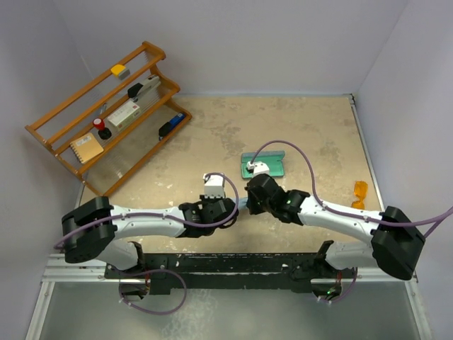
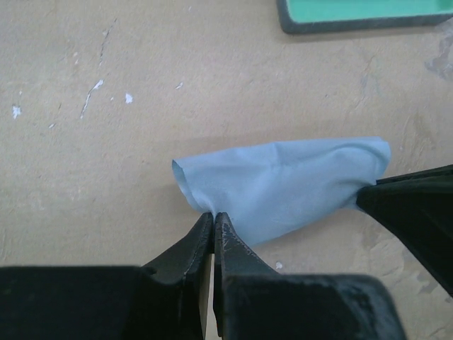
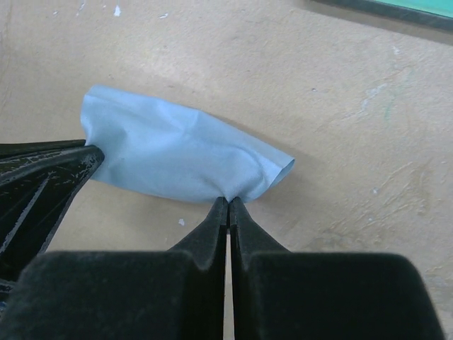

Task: Organize the sunglasses
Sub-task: Pick up the glasses cleaning cloth from the center of the board, then place the glasses cleaning cloth in the sunglasses case.

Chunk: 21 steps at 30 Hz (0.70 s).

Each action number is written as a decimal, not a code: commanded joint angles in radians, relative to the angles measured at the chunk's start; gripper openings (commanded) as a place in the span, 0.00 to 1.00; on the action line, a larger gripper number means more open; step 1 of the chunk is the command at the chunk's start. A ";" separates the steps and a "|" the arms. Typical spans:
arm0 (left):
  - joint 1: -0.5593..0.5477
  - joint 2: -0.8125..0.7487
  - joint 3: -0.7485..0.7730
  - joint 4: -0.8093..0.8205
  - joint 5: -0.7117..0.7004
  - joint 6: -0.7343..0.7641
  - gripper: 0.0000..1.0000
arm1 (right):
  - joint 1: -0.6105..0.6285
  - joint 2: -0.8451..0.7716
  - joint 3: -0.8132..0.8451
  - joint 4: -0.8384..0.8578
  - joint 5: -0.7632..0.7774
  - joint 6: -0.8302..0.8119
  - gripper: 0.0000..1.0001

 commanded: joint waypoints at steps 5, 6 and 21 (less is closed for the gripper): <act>0.102 0.102 0.142 0.125 0.080 0.142 0.00 | -0.108 -0.015 0.040 -0.017 -0.035 -0.071 0.00; 0.114 0.116 0.154 0.132 0.087 0.150 0.00 | -0.130 -0.011 0.044 -0.017 -0.042 -0.078 0.00; 0.249 0.315 0.361 0.209 0.195 0.250 0.00 | -0.323 0.090 0.163 -0.005 -0.098 -0.165 0.00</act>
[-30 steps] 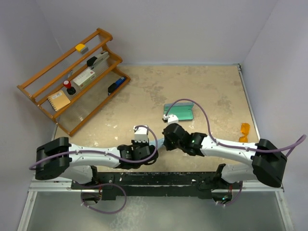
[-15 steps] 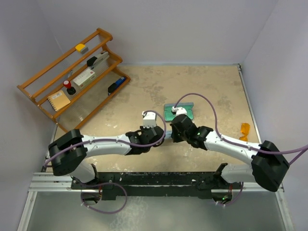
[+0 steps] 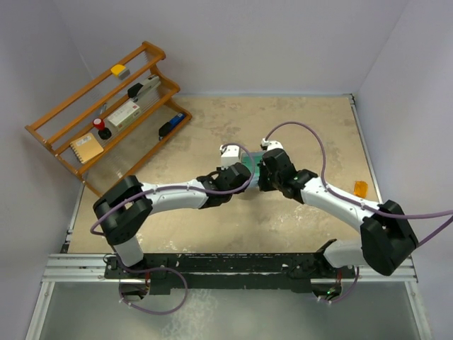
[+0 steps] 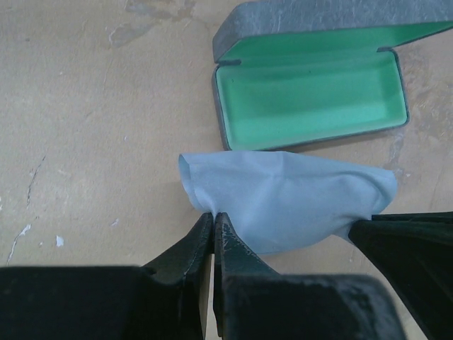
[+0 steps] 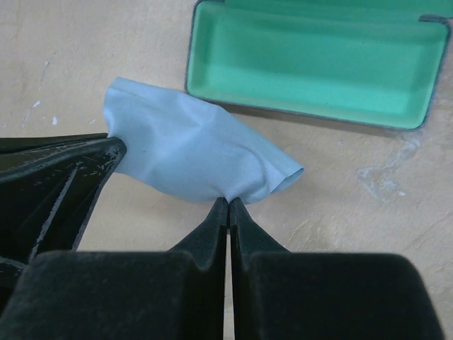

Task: Organize the sunglasses
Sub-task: Place the glasses cleaning cloth in the sunglasses case.

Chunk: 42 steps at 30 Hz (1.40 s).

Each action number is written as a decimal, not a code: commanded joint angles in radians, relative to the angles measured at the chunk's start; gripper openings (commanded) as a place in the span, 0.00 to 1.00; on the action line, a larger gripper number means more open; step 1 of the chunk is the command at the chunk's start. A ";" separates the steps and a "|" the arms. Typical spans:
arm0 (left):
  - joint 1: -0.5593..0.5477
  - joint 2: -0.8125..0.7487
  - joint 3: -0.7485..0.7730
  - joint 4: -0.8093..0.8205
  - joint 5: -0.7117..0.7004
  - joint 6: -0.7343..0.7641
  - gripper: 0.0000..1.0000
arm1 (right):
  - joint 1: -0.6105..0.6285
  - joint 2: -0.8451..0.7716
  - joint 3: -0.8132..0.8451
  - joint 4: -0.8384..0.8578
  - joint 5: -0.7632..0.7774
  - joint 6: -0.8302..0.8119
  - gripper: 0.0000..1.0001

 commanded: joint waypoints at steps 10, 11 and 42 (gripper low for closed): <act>0.051 0.135 0.161 0.114 0.043 0.056 0.00 | -0.153 0.084 0.099 0.038 -0.045 -0.078 0.00; 0.052 0.146 0.168 0.119 0.047 0.057 0.00 | -0.160 0.089 0.099 0.039 -0.044 -0.081 0.00; 0.096 0.273 0.293 0.186 0.029 0.089 0.00 | -0.276 0.234 0.197 0.098 -0.090 -0.096 0.00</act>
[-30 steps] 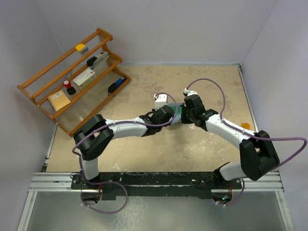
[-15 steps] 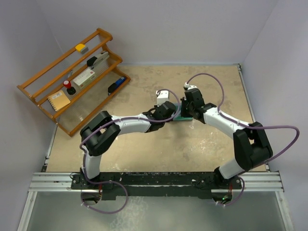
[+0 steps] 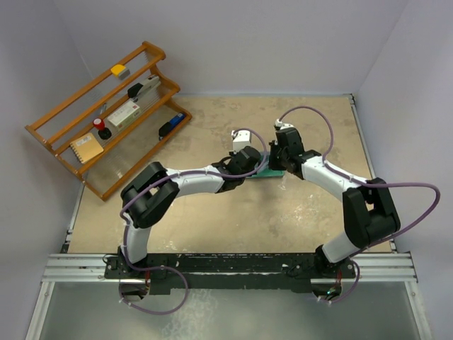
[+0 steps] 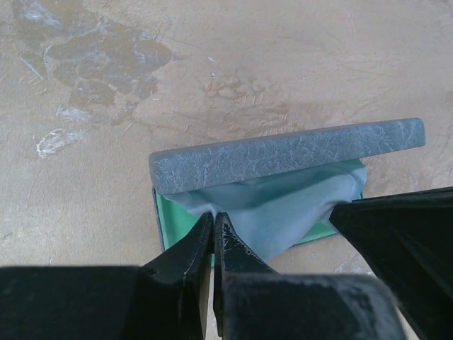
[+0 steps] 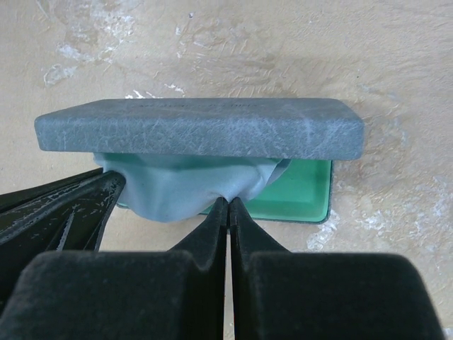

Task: Organize the sunglasses
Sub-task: Place the glasses cleaning cloth in the sunglasses case.

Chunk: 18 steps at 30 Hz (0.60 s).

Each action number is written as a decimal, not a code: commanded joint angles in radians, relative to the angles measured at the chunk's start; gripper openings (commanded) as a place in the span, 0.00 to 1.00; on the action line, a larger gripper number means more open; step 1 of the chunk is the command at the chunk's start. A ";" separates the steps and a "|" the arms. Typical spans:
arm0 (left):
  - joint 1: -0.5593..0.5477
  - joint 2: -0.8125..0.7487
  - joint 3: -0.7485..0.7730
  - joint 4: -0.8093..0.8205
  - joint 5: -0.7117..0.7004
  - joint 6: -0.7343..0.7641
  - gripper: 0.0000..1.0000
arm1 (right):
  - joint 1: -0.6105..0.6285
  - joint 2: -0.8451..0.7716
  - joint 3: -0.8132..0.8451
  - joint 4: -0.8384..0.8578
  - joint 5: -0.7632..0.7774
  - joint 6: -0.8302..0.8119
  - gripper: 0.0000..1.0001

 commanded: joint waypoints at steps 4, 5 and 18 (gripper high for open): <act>0.011 0.017 0.041 0.050 -0.007 0.016 0.00 | -0.026 0.006 0.045 0.036 -0.009 -0.010 0.00; 0.012 0.018 0.042 0.052 -0.005 0.016 0.00 | -0.029 0.009 0.047 0.033 -0.013 -0.011 0.00; 0.013 0.029 0.072 0.041 0.002 0.040 0.00 | -0.047 -0.010 0.040 0.039 -0.003 -0.003 0.00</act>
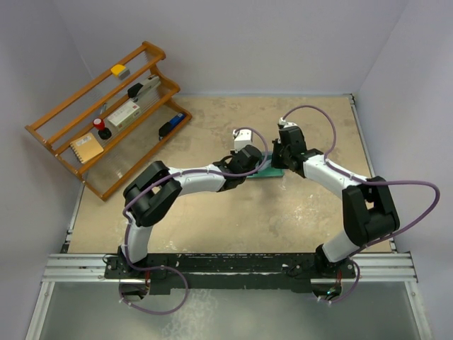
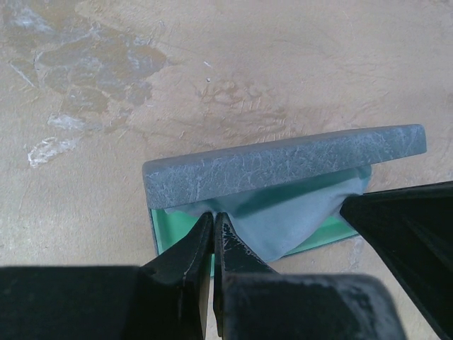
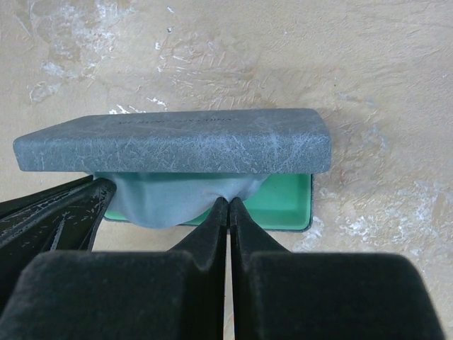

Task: Organize the sunglasses
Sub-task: Place the glasses cleaning cloth in the sunglasses case.

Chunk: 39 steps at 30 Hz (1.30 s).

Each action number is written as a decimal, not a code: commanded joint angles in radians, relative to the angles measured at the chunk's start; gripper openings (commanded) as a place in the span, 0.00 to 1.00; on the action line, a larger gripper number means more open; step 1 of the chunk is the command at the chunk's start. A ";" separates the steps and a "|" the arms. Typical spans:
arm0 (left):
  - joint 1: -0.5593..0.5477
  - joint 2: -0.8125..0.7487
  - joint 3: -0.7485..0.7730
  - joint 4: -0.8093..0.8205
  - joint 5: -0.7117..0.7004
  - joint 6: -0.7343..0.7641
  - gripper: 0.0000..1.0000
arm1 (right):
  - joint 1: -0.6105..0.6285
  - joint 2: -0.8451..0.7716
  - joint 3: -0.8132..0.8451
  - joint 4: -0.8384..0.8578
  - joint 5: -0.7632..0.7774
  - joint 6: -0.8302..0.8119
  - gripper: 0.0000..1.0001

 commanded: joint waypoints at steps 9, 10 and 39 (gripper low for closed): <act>0.006 0.002 0.054 0.035 0.006 0.044 0.00 | -0.006 -0.071 0.009 0.026 0.003 0.002 0.00; 0.007 0.003 0.056 0.032 0.006 0.045 0.00 | -0.006 -0.080 0.004 0.031 0.009 0.001 0.00; 0.008 0.035 0.019 0.037 0.028 0.036 0.00 | -0.007 0.039 -0.013 0.052 -0.014 0.004 0.00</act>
